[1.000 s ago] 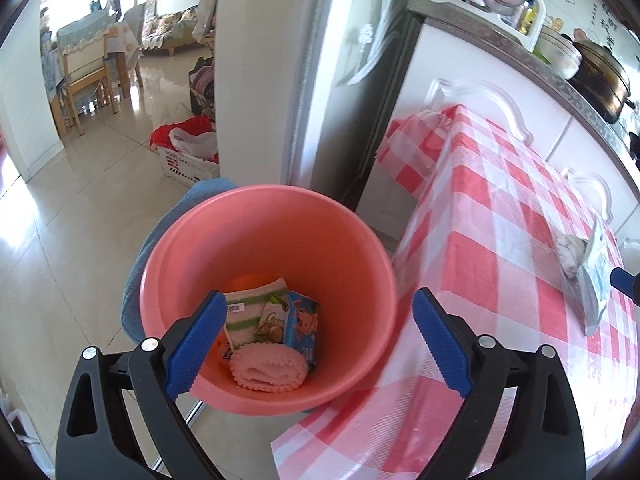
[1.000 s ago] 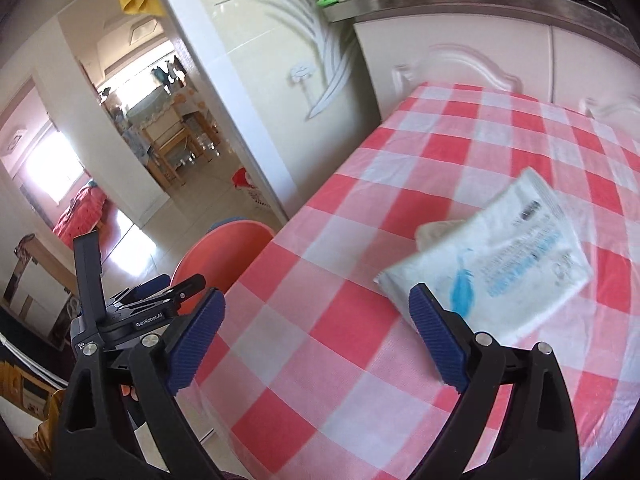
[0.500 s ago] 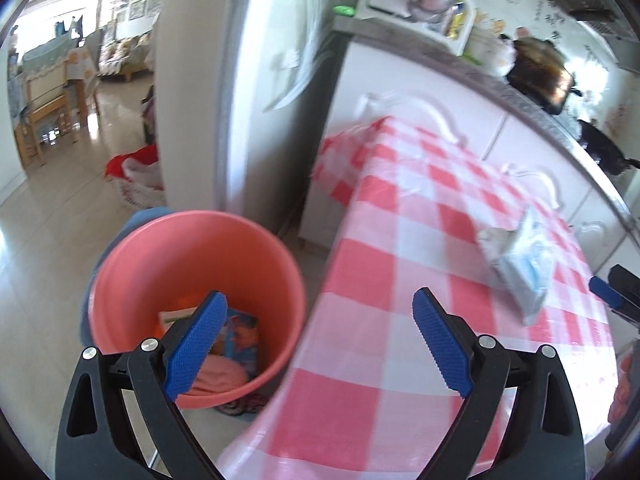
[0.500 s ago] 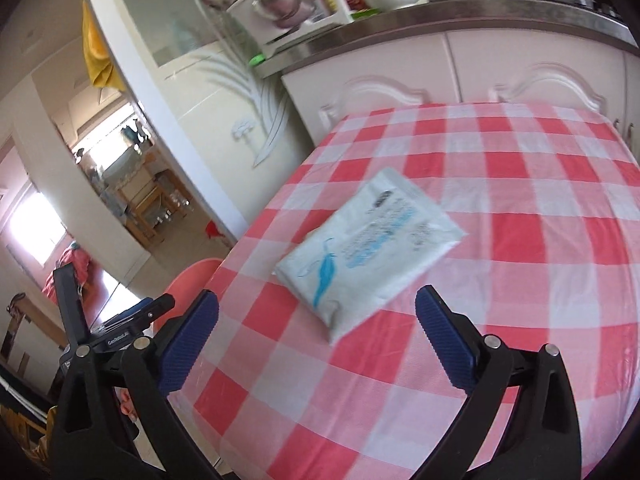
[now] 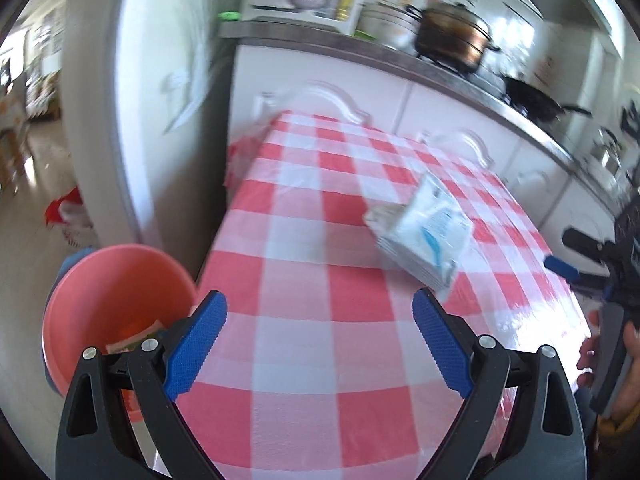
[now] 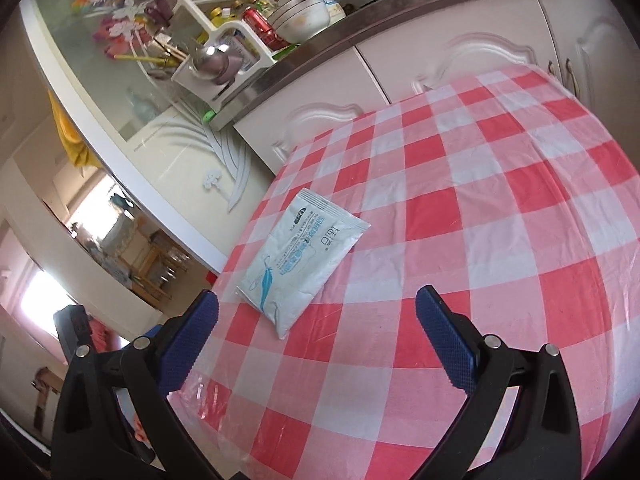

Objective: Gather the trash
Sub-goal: 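Move both tools back over the white wipes pack on the table, then grasp the white feather-print wipes pack with the left tool and lift it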

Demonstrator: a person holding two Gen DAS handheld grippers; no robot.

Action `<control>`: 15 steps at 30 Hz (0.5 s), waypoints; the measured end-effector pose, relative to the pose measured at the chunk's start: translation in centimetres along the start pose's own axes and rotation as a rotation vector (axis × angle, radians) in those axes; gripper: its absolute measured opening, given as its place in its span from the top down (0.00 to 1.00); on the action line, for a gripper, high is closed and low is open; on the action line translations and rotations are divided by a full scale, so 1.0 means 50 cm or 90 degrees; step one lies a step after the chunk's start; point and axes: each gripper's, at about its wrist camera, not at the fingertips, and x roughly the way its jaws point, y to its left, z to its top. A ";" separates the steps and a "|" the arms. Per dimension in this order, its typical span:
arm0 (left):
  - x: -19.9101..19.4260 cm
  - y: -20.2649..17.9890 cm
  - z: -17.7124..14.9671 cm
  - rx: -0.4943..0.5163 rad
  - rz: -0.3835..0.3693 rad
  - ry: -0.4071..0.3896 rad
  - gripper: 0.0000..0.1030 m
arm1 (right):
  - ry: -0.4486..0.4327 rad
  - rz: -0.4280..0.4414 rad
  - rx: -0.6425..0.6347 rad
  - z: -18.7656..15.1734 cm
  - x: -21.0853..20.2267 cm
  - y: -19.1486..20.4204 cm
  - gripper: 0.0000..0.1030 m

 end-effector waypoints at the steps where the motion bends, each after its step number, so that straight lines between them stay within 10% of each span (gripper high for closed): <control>1: 0.003 -0.013 0.003 0.016 -0.005 0.006 0.10 | 0.000 0.013 0.011 -0.001 -0.001 -0.006 0.04; 15: 0.141 -0.227 0.066 0.252 -0.051 0.083 0.10 | -0.007 0.131 0.069 -0.029 -0.010 -0.092 0.04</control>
